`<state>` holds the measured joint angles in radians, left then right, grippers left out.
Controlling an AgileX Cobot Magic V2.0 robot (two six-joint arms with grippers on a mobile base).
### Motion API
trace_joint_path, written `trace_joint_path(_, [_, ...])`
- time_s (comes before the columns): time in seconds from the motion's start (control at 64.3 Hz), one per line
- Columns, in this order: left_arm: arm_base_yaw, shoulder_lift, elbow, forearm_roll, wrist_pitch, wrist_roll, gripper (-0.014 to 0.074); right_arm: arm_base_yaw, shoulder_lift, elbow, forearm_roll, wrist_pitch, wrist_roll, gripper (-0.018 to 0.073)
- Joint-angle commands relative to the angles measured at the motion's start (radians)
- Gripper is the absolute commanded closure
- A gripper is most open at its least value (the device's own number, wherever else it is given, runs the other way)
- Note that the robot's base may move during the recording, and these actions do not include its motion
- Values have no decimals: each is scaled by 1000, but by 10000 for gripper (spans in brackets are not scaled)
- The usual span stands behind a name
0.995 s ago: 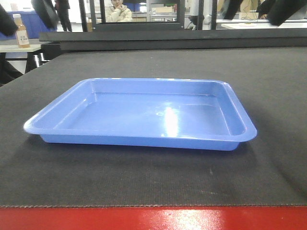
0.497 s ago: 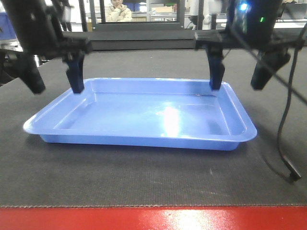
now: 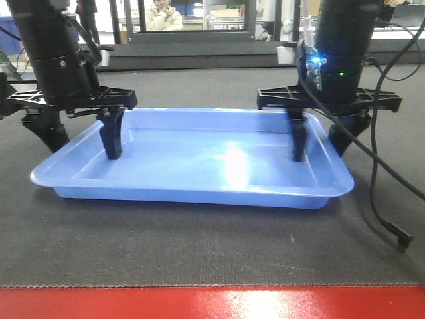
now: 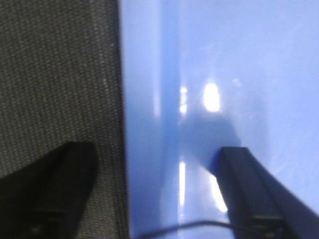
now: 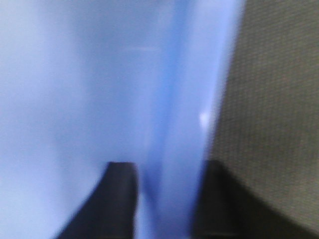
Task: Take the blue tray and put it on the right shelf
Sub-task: 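Close both grippers on the tray rims and lift the tray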
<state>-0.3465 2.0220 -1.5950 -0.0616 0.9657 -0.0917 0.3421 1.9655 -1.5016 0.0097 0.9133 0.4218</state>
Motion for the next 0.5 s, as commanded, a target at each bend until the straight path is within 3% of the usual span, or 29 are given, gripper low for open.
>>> trace_joint_path(0.0, [-5,-51,-31,-21,-21,-12,463,0,-46,-27,-10,-19,-4,521])
trace_joint_path(0.062, [-5,-54,-32,-21,-5,-12,661,0,-48,-28,-15,-17,-4,484])
trace_joint_path(0.078, [-5,-54,-34,-21,-1,-12,667,0,-49,-28,-15,-17,-4,487])
trace_joint_path(0.14, [-5,-55,-47,-21,22,-14,613,0,-58,-28,-17,-11,-4,510])
trace_joint_path(0.311, [-5,-86,-124,-21,142,-16,644,0,-131,-28,-58,11,-5,503])
trace_joint_path(0.482, [-5,-187,-144,-21,187,-35,643,0,-243,-28,-111,41,-5,503])
